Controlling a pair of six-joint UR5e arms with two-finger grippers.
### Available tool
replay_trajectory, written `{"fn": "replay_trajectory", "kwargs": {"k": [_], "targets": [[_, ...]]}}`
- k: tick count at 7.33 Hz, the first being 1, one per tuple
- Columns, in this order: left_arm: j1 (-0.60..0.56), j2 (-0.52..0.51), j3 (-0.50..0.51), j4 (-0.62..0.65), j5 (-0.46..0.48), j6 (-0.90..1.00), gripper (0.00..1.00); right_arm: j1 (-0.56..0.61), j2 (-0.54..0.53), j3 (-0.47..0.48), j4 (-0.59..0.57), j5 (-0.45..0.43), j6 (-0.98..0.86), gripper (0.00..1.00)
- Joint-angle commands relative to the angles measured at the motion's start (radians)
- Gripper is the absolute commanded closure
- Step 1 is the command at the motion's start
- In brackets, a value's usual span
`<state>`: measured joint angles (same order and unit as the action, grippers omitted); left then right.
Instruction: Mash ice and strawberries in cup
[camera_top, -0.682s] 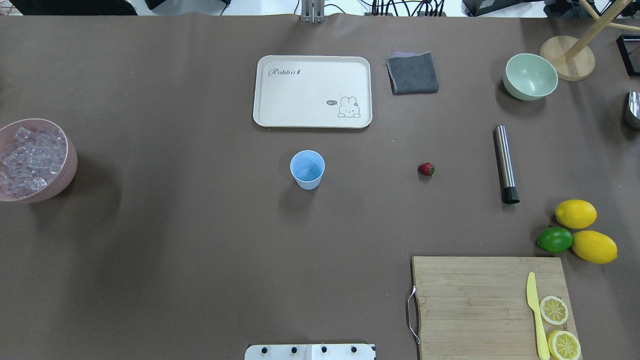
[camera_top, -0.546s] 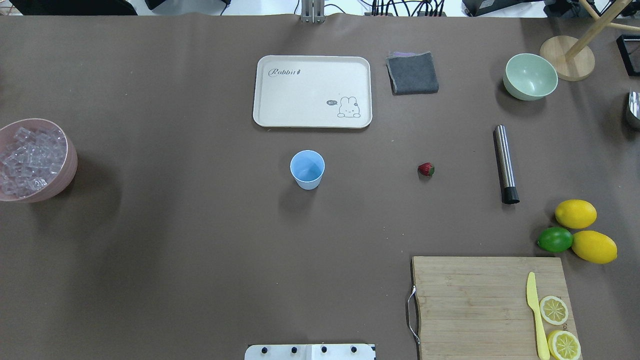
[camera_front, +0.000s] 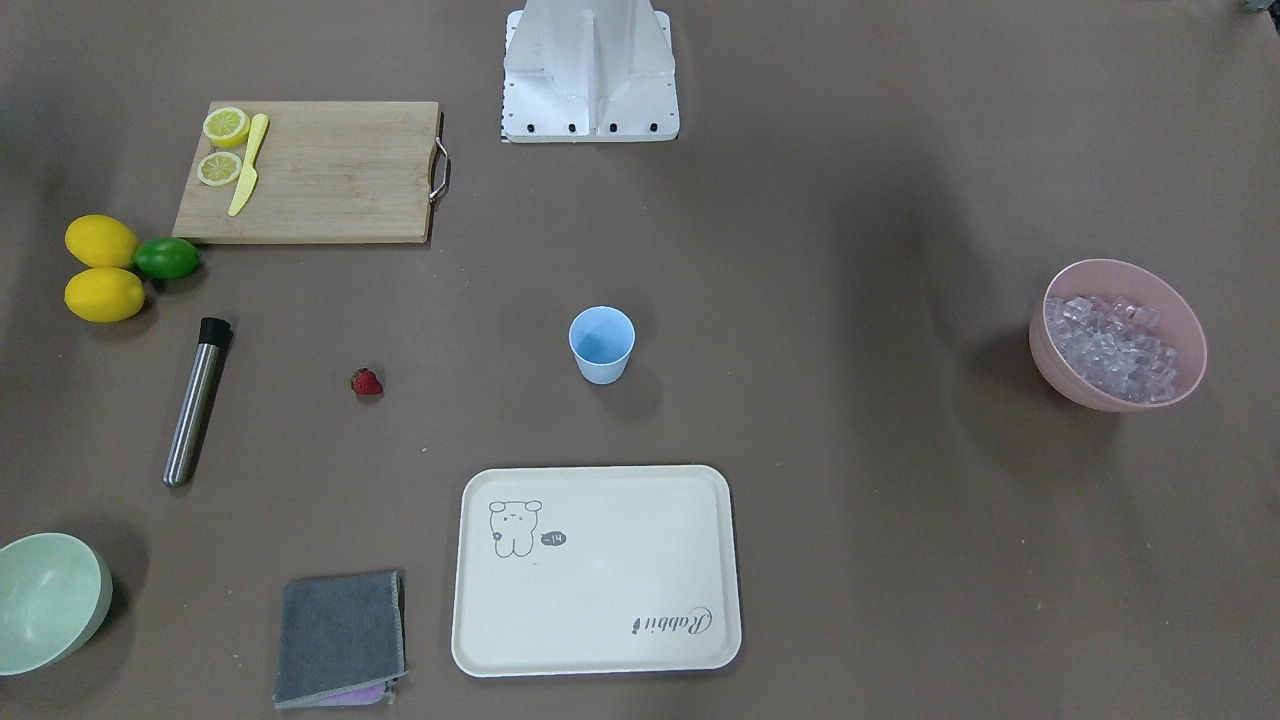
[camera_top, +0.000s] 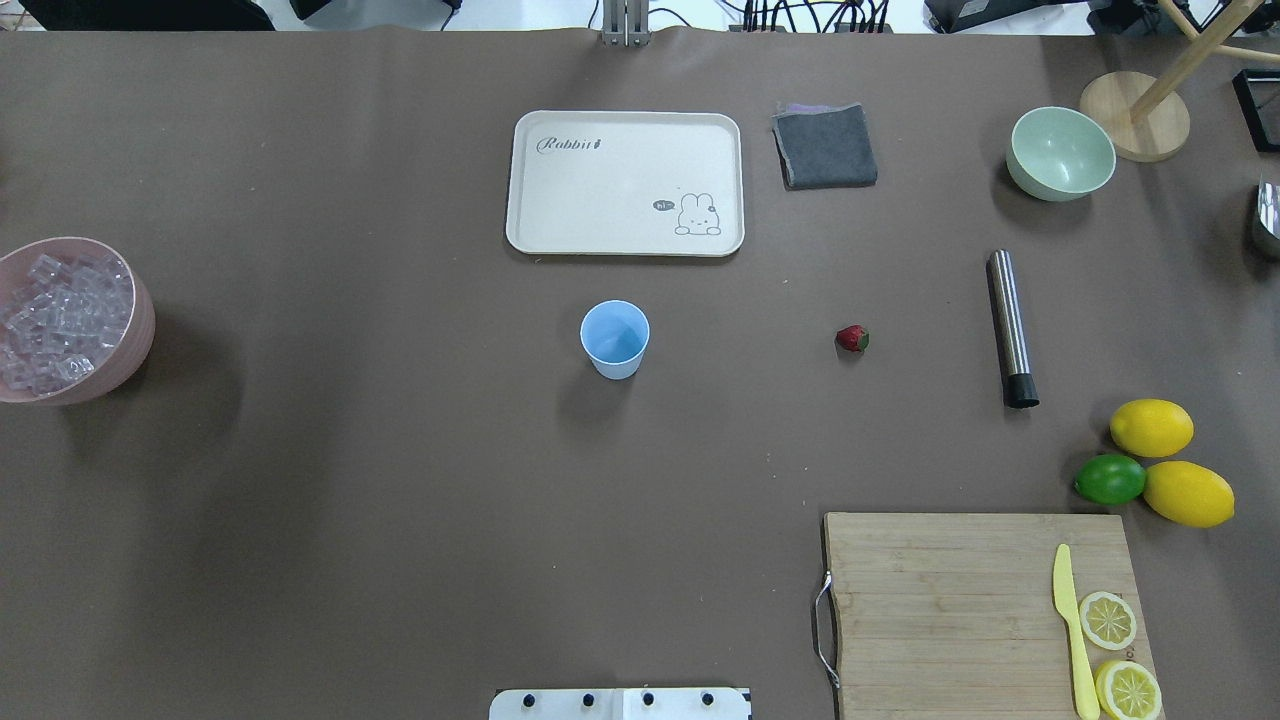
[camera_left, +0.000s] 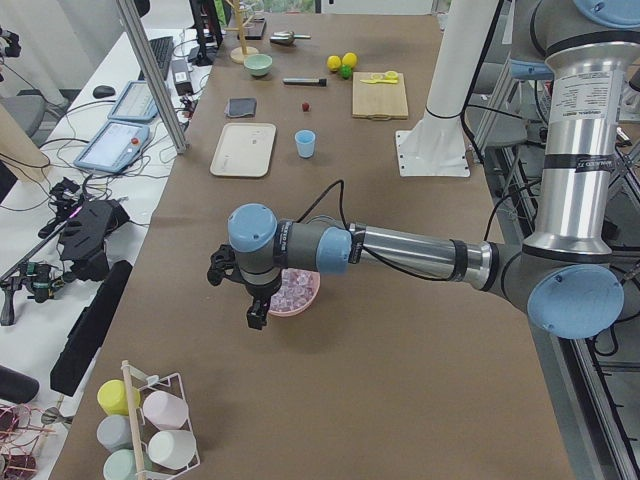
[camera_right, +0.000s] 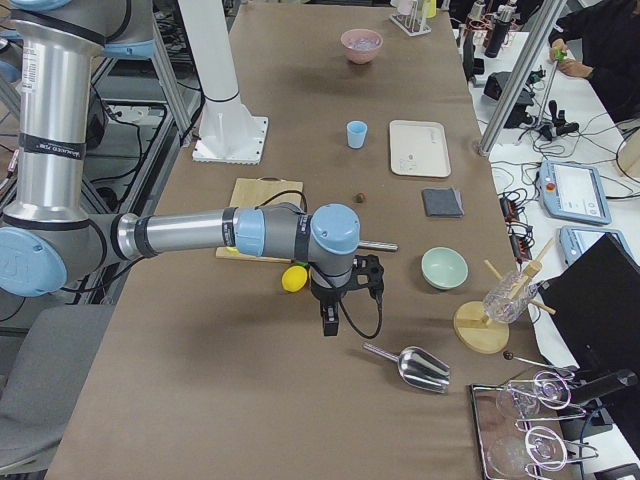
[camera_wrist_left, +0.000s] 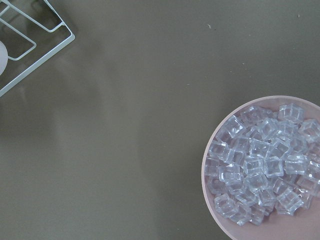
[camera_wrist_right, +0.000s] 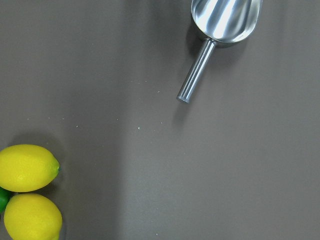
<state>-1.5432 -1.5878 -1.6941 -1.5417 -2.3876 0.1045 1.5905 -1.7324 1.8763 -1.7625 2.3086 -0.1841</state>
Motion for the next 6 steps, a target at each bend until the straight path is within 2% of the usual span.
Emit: {"fn": "replay_trajectory", "kwargs": {"k": [1,4,6], "targets": [[0.000,0.006,-0.004,0.002,0.001,-0.003,0.02,0.000,-0.001,0.007,0.000,0.000,0.000,0.00],[0.000,0.012,-0.013,-0.003,-0.002,-0.005,0.02,0.000,-0.006,0.011,-0.003,0.000,0.000,0.00],[0.015,0.015,-0.013,-0.052,-0.001,-0.005,0.02,-0.001,-0.009,0.012,-0.003,0.000,0.000,0.00]]}}
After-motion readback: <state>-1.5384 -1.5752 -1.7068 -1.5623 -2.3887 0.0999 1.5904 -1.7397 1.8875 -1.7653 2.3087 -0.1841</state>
